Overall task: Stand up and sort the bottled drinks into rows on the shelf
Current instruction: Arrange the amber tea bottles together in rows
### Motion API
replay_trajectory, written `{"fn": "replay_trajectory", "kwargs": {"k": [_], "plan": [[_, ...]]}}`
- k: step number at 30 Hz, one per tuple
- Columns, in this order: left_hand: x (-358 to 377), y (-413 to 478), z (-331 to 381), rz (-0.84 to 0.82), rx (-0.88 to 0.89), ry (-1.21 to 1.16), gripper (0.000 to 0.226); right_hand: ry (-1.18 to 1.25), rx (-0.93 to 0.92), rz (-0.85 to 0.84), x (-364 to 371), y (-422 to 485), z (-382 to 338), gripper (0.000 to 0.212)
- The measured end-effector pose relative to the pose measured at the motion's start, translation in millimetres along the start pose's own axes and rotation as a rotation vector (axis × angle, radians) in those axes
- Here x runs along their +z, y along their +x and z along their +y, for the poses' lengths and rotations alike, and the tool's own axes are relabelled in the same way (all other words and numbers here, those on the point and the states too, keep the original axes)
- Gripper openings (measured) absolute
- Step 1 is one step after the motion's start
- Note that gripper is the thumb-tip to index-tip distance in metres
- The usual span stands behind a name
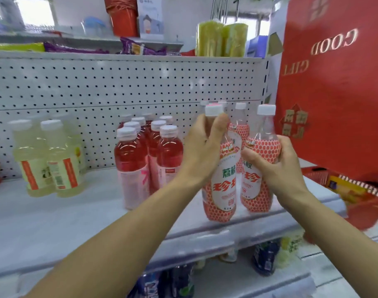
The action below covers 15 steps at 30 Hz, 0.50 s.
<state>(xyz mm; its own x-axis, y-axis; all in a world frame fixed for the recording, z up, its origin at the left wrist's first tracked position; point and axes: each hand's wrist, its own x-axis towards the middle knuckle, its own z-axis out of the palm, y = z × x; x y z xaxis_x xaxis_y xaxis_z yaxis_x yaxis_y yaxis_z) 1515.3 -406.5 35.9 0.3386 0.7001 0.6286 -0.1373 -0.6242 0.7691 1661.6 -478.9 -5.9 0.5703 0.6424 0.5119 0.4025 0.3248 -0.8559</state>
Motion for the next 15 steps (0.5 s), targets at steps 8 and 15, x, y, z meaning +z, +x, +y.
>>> {"fn": "replay_trajectory", "kwargs": {"k": [8, 15], "plan": [[54.8, 46.6, -56.9, 0.085, 0.007, 0.118, 0.034, -0.02, 0.012, -0.062, -4.0, 58.5, 49.4, 0.062], [69.2, 69.9, -74.8, 0.179, -0.035, 0.26, 0.045, -0.037, 0.023, -0.17, -4.3, 90.9, 67.5, 0.068]]}}
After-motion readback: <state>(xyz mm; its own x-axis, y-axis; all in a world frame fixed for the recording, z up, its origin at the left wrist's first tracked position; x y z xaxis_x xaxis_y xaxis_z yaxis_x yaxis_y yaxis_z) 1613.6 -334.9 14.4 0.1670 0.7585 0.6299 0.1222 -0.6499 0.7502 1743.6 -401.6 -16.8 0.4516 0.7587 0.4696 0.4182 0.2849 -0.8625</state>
